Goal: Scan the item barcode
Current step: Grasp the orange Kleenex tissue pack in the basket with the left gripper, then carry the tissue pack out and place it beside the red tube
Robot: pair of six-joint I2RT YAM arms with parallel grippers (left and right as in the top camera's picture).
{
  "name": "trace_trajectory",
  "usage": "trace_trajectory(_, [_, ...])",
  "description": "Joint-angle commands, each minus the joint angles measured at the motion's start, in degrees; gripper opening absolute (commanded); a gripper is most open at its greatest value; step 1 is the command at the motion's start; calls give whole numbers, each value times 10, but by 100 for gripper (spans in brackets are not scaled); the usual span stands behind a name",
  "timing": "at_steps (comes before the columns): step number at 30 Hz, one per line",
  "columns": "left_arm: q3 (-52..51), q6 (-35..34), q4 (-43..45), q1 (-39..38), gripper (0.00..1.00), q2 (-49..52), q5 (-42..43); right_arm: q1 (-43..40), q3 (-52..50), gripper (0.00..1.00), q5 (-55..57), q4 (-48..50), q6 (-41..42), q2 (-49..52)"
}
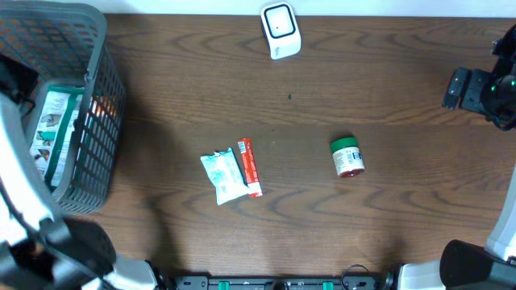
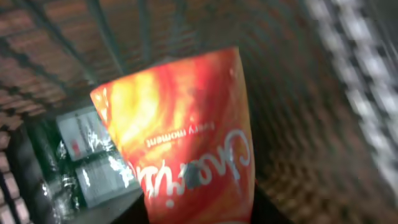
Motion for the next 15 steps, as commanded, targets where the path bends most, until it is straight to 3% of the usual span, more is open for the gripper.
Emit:
trace_trajectory(1, [4,74,-49,-4,24,-37,229,-3,6,99,-1,0,9,2])
trace_trajectory(3, [3,129,-91,-18,25,-54,349,-2,6,99,-1,0,9,2])
trace_trajectory(6, [1,183,-134,-57,25,-56,426,-2,6,99,-1,0,9,2])
trace_trajectory(10, [-42,215,-150,-159,25,-56,441,-2,6,99,-1,0,9,2])
trace_trajectory(15, [-141,216,-87,-301,25,-49,441,-2,6,99,0,0,9,2])
